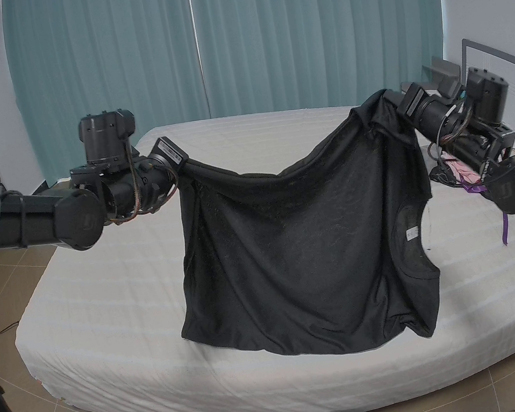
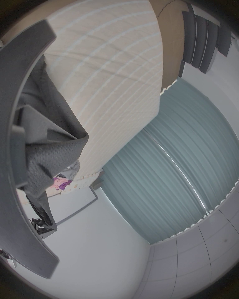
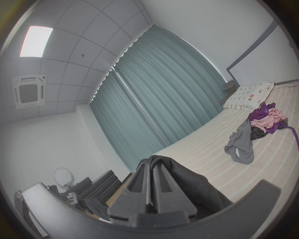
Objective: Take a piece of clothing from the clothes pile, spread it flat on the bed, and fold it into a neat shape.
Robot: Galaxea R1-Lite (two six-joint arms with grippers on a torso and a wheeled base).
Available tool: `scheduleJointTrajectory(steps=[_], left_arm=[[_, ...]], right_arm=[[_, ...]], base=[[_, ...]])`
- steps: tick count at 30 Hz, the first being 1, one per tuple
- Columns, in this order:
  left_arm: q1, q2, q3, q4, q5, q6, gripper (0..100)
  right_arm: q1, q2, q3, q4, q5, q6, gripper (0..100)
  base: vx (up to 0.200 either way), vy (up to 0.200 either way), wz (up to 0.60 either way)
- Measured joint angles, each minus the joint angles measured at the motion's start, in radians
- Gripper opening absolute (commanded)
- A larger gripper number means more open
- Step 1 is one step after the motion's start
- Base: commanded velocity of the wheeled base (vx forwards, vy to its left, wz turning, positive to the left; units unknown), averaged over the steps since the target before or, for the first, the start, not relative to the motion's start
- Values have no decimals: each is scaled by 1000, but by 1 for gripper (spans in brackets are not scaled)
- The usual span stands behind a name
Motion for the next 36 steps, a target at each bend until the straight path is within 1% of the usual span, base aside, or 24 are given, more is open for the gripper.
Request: scheduleJointTrajectory(steps=[2, 10, 17, 18, 19, 20, 27, 32, 34, 36], left_arm=[[3, 44, -17, 0, 1, -1, 0], [12, 207, -62, -5, 0, -4, 0], [19, 306, -81, -7, -13, -10, 0], [20, 320, -87, -6, -14, -11, 0], [21, 334, -95, -2, -14, -12, 0], [21, 347, -101, 0, -14, -14, 100], [33, 459, -165, 58, -9, -21, 100], [80, 500, -190, 117, -16, -33, 100], [100, 504, -198, 152, -34, -57, 100], [118, 503, -207, 171, -54, -85, 100]], right_arm=[[0, 51, -15, -17, -4, -10, 0], [-2, 261, -46, -65, -47, -30, 0], [-6, 392, -66, -80, -58, -33, 0], [-7, 408, -74, -77, -58, -33, 100], [-10, 425, -83, -75, -59, -34, 100], [-11, 439, -89, -72, -59, -35, 100], [-28, 563, -128, -21, -56, -36, 100], [-62, 618, -135, -10, -45, -30, 100], [-79, 626, -136, -13, -37, -7, 100], [-93, 625, -140, -19, -29, 35, 100]], base=[[200, 0, 0], [0, 0, 0], [0, 0, 0], [0, 0, 0], [0, 0, 0], [0, 0, 0], [0, 0, 0], [0, 0, 0], [0, 0, 0], [0, 0, 0]])
